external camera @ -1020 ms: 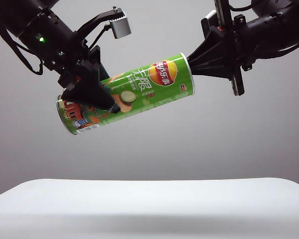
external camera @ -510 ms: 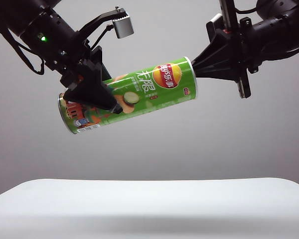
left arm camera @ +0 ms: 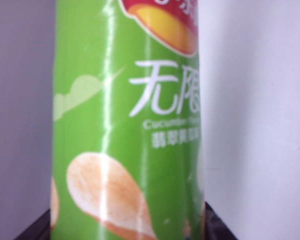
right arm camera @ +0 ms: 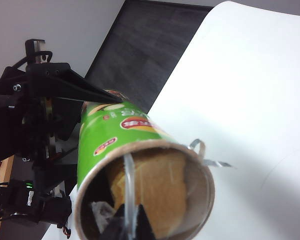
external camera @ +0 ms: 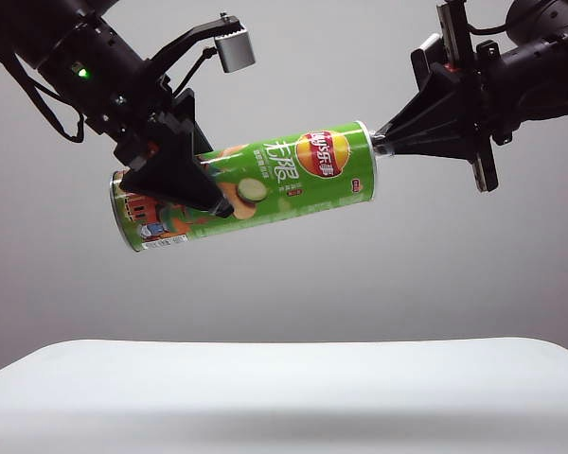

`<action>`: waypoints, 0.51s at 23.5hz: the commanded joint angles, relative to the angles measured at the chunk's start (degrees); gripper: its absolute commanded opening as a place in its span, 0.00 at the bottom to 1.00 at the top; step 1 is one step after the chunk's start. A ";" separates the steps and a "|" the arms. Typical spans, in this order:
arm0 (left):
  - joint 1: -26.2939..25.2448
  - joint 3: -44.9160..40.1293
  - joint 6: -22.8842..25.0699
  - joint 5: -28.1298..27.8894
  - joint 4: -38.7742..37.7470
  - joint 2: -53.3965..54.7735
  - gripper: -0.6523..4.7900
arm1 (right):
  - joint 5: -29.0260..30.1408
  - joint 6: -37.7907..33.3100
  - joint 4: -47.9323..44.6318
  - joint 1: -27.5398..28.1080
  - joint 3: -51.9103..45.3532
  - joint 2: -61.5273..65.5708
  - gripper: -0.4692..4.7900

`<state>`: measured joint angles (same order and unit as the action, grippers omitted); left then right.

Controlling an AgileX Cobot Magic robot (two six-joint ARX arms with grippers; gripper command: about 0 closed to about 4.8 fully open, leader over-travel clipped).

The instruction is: Pick up the green tub of chips from the desk, pull out the transparent container with the chips inside partially, and then place the chips back on the desk.

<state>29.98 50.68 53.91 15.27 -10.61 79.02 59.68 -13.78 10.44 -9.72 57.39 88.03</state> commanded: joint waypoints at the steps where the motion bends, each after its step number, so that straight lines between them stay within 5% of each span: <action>1: -0.42 -0.13 0.09 -2.60 -5.64 -0.26 0.68 | -1.92 0.59 -1.60 2.14 0.37 -0.33 0.09; 12: -0.48 -0.13 0.09 -3.91 -8.20 -0.37 0.68 | -1.05 0.83 -1.46 4.48 0.37 -0.33 0.09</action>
<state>29.65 50.76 53.10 12.62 -15.27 78.91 59.81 -13.58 11.05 -5.74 57.36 88.03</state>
